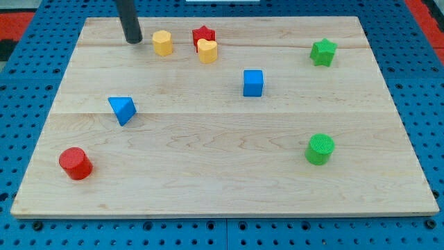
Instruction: Point at the red circle
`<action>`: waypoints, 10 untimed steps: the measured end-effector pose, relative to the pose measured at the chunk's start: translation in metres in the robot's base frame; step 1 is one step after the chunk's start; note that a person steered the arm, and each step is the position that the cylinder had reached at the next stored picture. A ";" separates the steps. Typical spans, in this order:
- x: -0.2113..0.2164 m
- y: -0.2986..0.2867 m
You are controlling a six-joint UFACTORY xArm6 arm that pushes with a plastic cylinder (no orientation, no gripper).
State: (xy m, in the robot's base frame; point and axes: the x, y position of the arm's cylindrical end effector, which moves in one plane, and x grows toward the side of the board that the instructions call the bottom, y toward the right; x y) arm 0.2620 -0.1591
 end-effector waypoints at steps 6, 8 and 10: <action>0.047 0.024; 0.123 0.048; 0.235 0.077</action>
State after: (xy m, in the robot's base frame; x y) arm 0.4971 -0.0825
